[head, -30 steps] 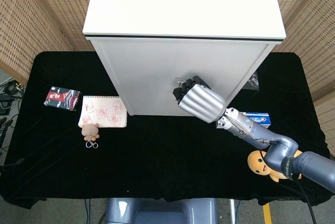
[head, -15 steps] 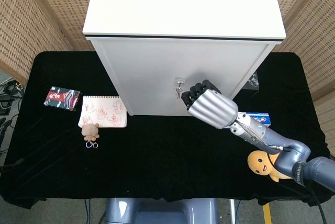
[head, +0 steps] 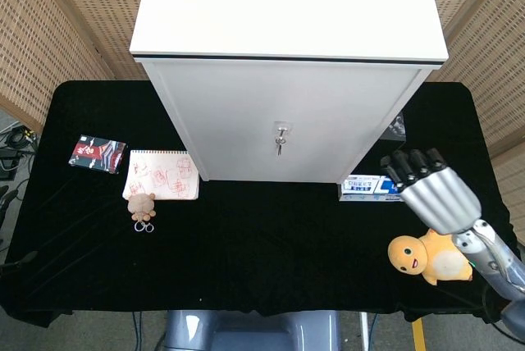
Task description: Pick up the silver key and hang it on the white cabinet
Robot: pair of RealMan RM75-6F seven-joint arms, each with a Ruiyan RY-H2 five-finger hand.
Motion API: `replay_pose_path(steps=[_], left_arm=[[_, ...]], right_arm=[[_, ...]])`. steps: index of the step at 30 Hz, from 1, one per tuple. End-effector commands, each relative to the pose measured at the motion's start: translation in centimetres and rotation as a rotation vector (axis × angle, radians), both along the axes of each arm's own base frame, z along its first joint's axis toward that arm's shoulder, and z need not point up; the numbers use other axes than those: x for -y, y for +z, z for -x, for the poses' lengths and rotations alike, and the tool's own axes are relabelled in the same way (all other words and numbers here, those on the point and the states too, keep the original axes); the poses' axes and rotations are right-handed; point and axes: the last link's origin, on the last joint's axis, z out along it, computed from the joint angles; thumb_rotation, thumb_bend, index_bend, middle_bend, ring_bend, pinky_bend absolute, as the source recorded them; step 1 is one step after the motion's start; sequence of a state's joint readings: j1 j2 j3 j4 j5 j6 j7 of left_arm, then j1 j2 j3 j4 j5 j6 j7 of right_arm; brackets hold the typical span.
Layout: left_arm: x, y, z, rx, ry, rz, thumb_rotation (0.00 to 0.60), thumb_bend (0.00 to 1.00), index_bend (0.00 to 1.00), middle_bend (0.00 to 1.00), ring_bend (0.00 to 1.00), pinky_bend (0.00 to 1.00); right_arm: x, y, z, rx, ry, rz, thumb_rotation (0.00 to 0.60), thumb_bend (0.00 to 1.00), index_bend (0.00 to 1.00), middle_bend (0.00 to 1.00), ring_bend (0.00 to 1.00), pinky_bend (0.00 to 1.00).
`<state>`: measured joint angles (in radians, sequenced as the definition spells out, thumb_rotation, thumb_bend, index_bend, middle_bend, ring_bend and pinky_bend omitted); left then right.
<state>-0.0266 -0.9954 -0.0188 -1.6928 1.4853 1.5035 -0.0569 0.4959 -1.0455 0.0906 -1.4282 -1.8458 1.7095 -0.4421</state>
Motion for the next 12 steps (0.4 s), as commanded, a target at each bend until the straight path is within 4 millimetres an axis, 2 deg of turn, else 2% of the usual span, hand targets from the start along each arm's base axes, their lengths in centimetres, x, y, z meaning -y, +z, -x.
replay_pose_path(steps=[1,5,8,12], left_arm=[[0.2,-0.2,-0.1,-0.005,-0.012,-0.002,0.6,0.0,0.0,0.0,0.0,0.0],[0.5,-0.4,-0.4,-0.005,-0.044,-0.018,0.6,0.0,0.0,0.0,0.0,0.0],[0.7,-0.3,-0.4,-0.001,-0.075,-0.053,0.6,0.0,0.0,0.0,0.0,0.0],[1.1,-0.2,-0.2,0.003,-0.09,-0.071,0.6,0.0,0.0,0.0,0.0,0.0]], right_arm=[[-4.1,0.0,4.0,0.165,-0.237,-0.023,0.6,0.03,0.25,0.24,0.24,0.42],[-7.0,-1.9,6.3,0.266,-0.389,-0.095,0.6,0.0,0.18,0.05,0.02,0.2],[-8.3,-3.1,7.4,0.294,-0.475,-0.13,0.6,0.0,0.1,0.0,0.0,0.11],[-9.3,-4.6,8.2,0.34,-0.559,-0.158,0.6,0.0,0.06,0.0,0.0,0.08]])
